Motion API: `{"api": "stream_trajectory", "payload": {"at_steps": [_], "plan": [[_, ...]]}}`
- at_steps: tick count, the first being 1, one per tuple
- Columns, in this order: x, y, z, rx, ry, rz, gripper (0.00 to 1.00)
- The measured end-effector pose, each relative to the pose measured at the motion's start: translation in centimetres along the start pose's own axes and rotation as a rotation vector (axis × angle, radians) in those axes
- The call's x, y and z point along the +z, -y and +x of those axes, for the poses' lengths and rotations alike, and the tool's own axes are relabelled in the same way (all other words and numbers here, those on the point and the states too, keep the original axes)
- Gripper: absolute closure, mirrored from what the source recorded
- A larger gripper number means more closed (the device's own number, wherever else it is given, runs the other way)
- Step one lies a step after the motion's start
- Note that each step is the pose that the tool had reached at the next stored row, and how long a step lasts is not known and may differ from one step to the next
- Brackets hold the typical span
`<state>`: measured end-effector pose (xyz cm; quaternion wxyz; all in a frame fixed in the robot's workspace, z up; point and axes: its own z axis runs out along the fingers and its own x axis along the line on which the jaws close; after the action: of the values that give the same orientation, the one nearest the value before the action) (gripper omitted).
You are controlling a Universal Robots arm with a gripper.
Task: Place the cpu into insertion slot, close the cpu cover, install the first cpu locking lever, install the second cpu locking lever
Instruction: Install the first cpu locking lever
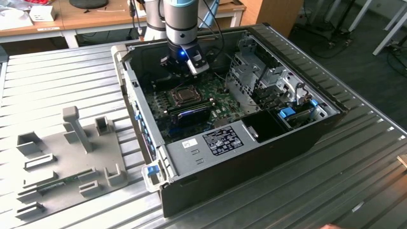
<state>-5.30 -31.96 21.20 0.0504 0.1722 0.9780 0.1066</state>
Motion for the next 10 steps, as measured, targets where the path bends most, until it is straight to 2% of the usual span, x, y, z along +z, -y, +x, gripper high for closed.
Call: {"api": "stream_trajectory", "payload": {"at_steps": [10], "plan": [[0.02,-0.07,0.02,0.0,-0.0002,-0.0007,0.89]]}}
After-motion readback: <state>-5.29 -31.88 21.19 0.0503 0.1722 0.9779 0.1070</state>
